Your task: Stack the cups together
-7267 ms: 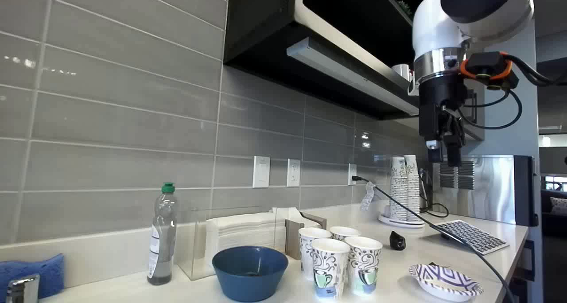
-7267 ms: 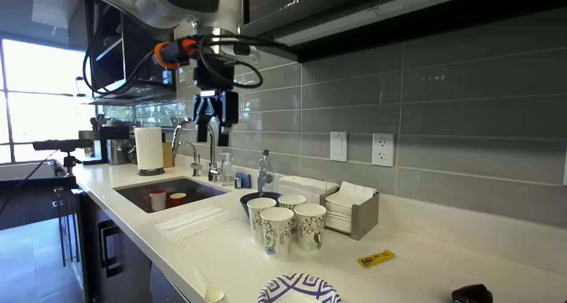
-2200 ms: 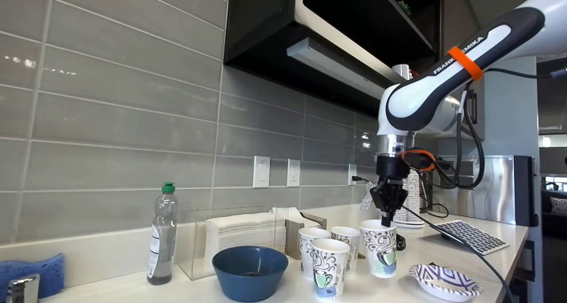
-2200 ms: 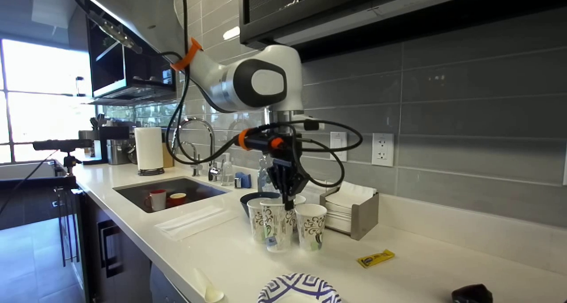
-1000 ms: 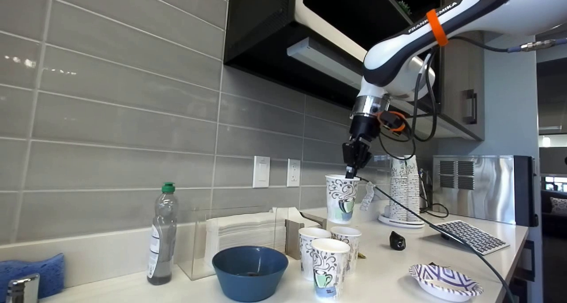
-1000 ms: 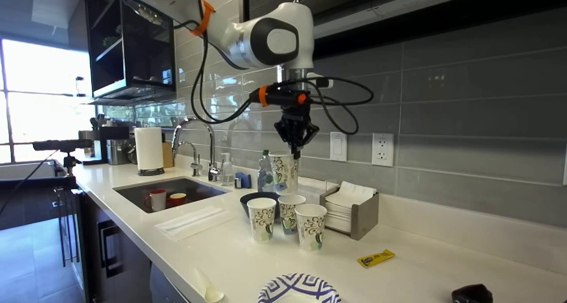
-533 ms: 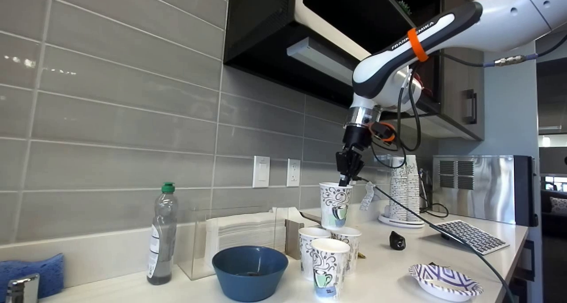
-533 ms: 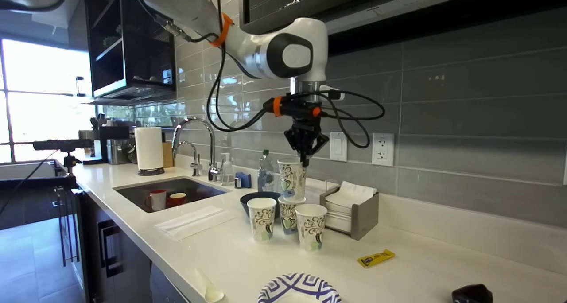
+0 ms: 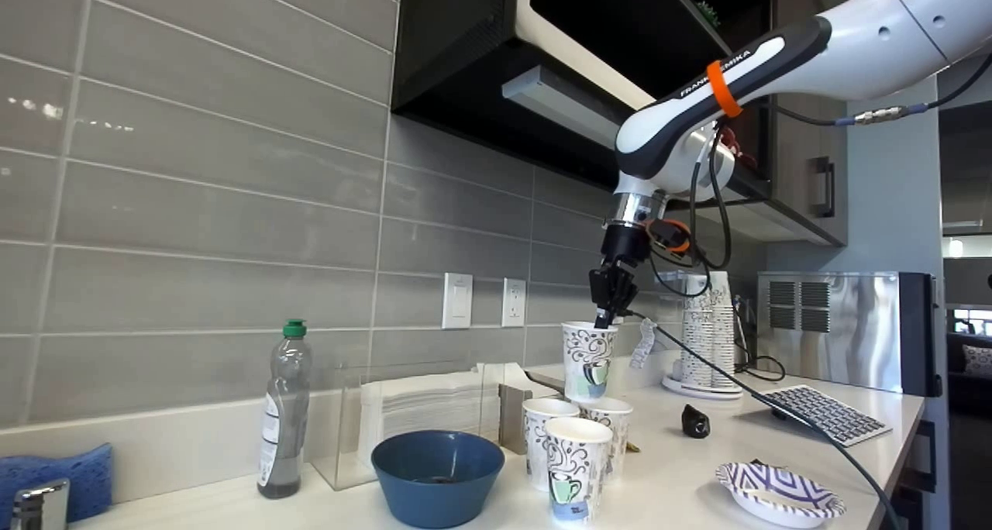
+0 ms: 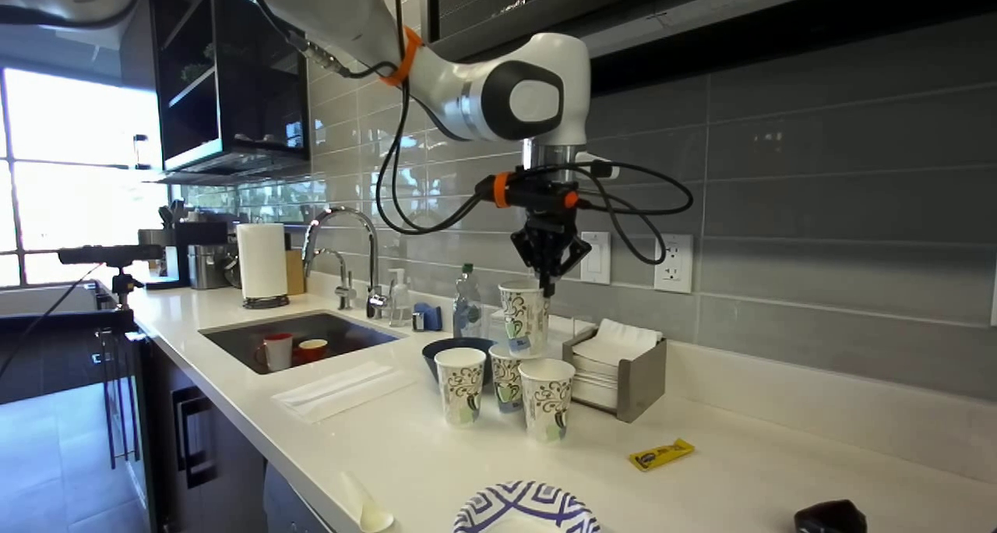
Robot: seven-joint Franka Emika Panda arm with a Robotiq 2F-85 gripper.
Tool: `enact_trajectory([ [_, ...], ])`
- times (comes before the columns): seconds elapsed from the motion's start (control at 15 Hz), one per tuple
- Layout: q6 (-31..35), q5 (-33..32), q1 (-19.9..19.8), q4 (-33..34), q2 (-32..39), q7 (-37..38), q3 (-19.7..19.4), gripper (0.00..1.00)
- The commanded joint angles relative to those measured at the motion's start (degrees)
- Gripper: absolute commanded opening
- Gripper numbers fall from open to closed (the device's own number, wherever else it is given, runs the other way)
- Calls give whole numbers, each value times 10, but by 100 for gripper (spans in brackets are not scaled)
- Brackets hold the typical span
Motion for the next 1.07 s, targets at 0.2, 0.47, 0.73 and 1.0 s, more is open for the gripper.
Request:
enact_trajectory([
  [0.2, -23, 23, -7, 27, 23, -25, 5, 17],
  [0.47, -18, 13, -7, 21, 22, -24, 5, 48],
  [0.73, 4, -6, -1, -7, -7, -6, 5, 77],
  [1.0, 62, -28, 2, -74, -69, 12, 4, 100],
])
